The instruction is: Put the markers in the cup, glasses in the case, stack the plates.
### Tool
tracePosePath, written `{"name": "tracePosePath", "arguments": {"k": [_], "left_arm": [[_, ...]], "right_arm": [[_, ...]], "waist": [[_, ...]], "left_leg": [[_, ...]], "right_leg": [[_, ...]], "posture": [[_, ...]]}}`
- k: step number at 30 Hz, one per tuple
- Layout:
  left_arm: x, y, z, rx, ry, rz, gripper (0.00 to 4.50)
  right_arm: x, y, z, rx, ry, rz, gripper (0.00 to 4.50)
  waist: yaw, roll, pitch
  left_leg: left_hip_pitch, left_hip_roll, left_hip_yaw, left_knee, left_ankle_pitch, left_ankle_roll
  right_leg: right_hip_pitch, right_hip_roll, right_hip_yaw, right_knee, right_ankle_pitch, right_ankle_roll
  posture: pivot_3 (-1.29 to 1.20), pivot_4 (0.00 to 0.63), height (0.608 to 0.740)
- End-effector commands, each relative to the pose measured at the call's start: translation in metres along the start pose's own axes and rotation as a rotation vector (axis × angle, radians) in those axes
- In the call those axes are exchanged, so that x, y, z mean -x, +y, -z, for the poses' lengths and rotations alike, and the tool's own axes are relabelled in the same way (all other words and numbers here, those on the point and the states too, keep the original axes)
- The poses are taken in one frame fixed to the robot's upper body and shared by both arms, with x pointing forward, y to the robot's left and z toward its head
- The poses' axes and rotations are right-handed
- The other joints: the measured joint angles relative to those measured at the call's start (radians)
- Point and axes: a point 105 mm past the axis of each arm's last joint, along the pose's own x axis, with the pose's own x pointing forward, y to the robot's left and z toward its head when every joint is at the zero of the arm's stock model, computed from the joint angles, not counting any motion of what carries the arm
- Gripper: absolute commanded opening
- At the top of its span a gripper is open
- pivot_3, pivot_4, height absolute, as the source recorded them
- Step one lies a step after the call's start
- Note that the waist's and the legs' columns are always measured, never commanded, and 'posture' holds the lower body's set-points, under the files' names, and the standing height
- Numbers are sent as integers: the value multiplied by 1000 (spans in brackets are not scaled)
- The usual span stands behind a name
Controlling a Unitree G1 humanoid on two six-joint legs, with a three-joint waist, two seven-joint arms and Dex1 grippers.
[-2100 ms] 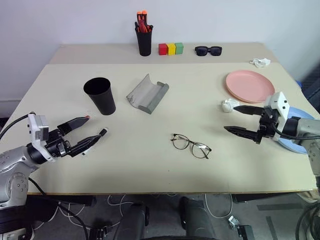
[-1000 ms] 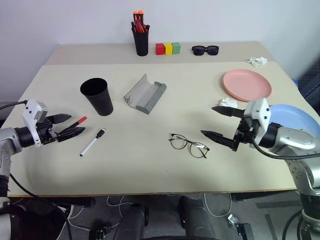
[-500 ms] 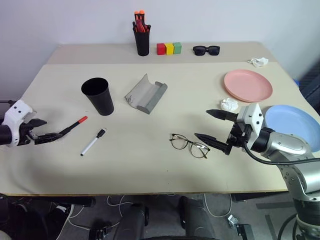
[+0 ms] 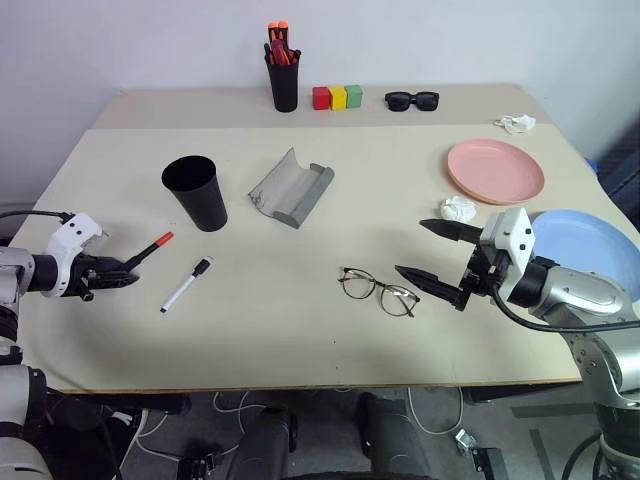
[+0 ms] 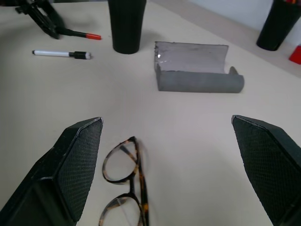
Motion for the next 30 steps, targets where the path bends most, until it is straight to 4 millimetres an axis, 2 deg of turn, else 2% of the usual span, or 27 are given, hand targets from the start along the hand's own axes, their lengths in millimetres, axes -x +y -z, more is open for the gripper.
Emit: {"name": "tracePosePath", "arguments": {"k": [1, 2, 4, 7, 13, 15, 18, 20, 23, 25, 30], "left_arm": [[1, 0, 5, -7, 37, 1, 325], [3, 2, 1, -4, 12, -7, 27], [8, 4, -6, -7, -38, -18, 27], [27, 13, -17, 1, -124, -67, 27], [77, 54, -37, 74, -365, -404, 27], [90, 61, -62, 88, -575, -476, 27], [108, 52, -108, 53, -936, -449, 27], [117, 46, -128, 66, -1121, -427, 27], [109, 27, -151, 44, -1294, -346, 27], [97, 17, -161, 23, -1325, -313, 27], [72, 10, -181, 48, -1371, -277, 27]], "right_arm": [[4, 0, -13, 51, -24, 5, 4500], [4, 0, -13, 49, -25, 3, 4500], [2, 0, -13, 48, -27, 2, 4500], [1, -1, -11, 48, -26, 1, 4500], [-2, -3, -12, 51, -33, -11, 4500], [-5, -4, -12, 55, -39, -18, 4500], [-10, -4, -14, 55, -48, -31, 4500], [-12, -4, -16, 51, -57, -43, 4500], [-13, -4, -18, 50, -63, -55, 4500], [-14, -5, -18, 54, -63, -55, 4500], [-15, -3, -19, 44, -66, -60, 4500]], "waist": [[0, 0, 0], [0, 0, 0], [0, 0, 0], [0, 0, 0], [-1, -1, 0], [0, -1, 0], [13, -1, 0], [17, -2, 0], [18, -2, 0], [18, -2, 0], [15, -2, 0]], "left_leg": [[0, 0, 0, 0, 0, 0], [0, 0, 0, 0, 0, 0], [0, 0, 0, 0, 0, 0], [0, 0, 0, 0, 0, 0], [0, 0, 0, 0, 0, 0], [0, 0, 0, 0, 0, 0], [0, 0, -1, 1, 0, 0], [0, 0, -1, 2, 0, 0], [0, 0, -1, 2, 0, -1], [0, 0, -1, 2, 0, -1], [0, 0, -1, 2, 0, -1]], "right_leg": [[0, 0, 0, 0, 0, 0], [0, 0, 0, 0, 0, 0], [0, 0, 0, 0, 0, 0], [0, 0, 0, 0, 0, 0], [0, 0, 0, 1, 0, 0], [0, 0, 0, 1, 0, 0], [1, 0, 0, 1, 0, 0], [1, 0, 0, 1, 0, 0], [1, 0, 0, 0, 0, 0], [1, 0, 0, 1, 1, 0], [1, 0, 0, 1, 1, 0]], "posture": [[0, 150, 740], [0, 150, 740], [0, 150, 740], [0, 150, 740], [0, 150, 740], [0, 150, 740], [0, 150, 740], [0, 150, 740], [0, 150, 740], [0, 150, 740], [0, 150, 740]]}}
